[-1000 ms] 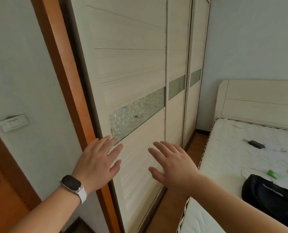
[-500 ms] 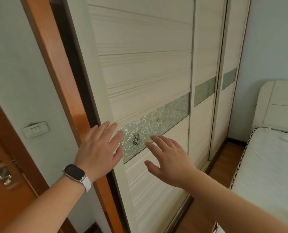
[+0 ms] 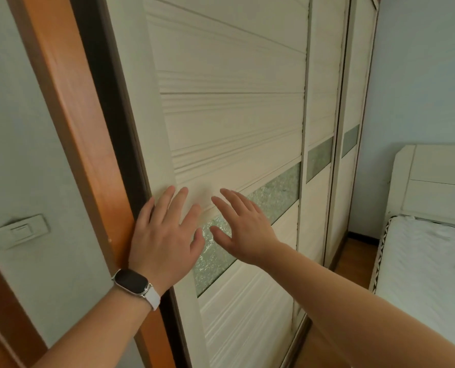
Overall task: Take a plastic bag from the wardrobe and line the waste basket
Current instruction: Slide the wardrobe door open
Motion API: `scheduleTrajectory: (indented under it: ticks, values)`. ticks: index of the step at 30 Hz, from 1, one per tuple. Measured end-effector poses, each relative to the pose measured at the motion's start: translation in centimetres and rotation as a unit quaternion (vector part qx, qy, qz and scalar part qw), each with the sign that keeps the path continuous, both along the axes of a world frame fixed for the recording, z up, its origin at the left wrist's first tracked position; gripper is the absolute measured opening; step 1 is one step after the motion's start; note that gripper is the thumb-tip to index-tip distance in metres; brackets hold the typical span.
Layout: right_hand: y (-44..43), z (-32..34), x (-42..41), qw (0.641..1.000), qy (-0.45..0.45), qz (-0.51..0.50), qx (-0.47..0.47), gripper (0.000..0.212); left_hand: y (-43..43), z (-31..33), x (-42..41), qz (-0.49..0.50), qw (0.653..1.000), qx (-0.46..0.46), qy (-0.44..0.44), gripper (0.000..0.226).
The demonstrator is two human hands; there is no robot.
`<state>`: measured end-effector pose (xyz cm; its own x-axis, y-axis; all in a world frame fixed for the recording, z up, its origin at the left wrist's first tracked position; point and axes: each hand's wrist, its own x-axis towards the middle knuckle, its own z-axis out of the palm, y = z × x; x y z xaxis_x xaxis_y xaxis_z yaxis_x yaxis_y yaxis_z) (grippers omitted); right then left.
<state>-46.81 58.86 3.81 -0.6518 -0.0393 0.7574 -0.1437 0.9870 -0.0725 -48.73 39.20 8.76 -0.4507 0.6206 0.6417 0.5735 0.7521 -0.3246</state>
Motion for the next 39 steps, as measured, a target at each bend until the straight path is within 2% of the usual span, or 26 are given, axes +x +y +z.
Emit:
scheduleTrajectory:
  ticks: [12, 21, 26, 29, 35, 39]
  values:
    - [0.4, -2.9, -8.9, 0.986, 0.136, 0.067, -0.066, 0.067, 1.9, -1.8, -1.5, 0.046, 0.999, 0.01, 0.022, 0.046]
    - [2.0, -4.4, -12.8, 0.971, 0.224, 0.078, -0.046, 0.069, 2.6, -2.7, -2.6, 0.069, 0.994, 0.055, 0.059, 0.043]
    - [3.0, -5.0, -14.9, 0.955, 0.277, 0.094, -0.043, 0.071, 2.9, -3.2, -3.3, 0.082, 0.991, 0.037, 0.104, 0.042]
    - [4.1, -5.1, -15.7, 0.95, 0.293, 0.101, -0.045, 0.07, 3.8, -3.3, -3.8, 0.09, 0.988, 0.024, 0.123, 0.041]
    - [7.6, -5.1, -17.1, 0.95, 0.296, 0.093, -0.04, 0.069, 8.4, -4.0, -5.7, 0.073, 0.983, 0.086, 0.144, 0.034]
    - [10.5, -4.9, -17.7, 0.953, 0.289, 0.082, -0.049, 0.069, 11.4, -4.1, -7.4, 0.053, 0.979, 0.095, 0.173, 0.031]
